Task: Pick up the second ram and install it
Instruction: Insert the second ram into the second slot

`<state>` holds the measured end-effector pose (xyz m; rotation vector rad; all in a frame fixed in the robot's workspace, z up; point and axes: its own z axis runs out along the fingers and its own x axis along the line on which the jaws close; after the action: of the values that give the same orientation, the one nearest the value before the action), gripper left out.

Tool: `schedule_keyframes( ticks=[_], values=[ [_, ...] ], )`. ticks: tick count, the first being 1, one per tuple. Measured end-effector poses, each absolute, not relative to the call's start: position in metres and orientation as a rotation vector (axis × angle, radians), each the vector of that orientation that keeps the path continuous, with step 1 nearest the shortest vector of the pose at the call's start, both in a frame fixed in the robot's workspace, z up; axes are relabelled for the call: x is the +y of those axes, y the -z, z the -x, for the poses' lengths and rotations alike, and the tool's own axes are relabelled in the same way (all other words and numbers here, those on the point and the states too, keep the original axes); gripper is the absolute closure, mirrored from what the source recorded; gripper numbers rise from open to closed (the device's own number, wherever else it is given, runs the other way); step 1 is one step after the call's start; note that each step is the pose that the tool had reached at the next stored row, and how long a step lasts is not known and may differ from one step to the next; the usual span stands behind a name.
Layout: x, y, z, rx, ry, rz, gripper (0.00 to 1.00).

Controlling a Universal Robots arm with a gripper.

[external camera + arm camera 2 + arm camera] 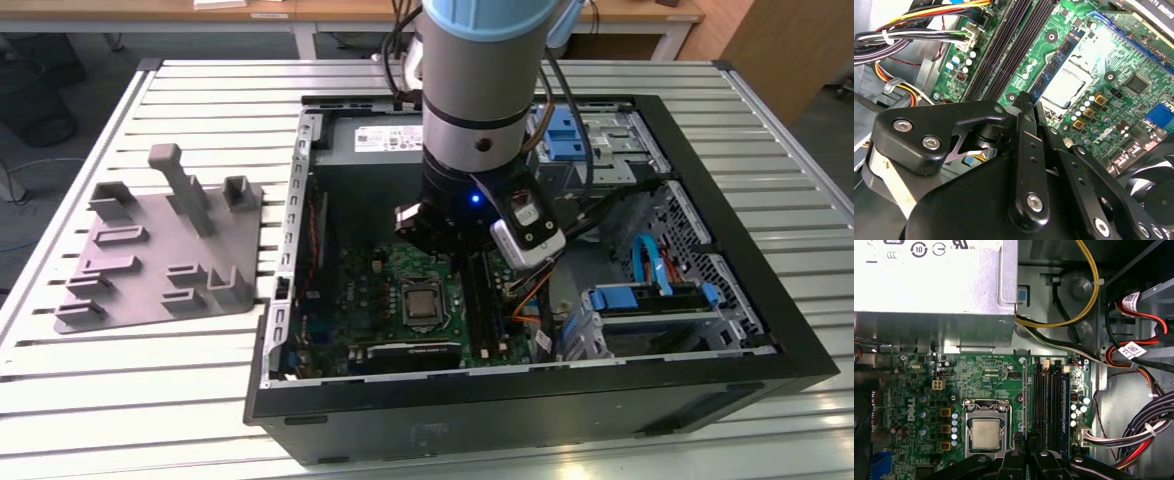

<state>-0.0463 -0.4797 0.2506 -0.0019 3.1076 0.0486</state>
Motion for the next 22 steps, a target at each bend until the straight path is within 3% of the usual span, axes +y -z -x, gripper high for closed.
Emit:
schedule_keyframes(
  ticks=[22],
  values=[
    [-0.480,-0.234,0.046,3.108,-0.049,0.002,0.86]
  ],
)
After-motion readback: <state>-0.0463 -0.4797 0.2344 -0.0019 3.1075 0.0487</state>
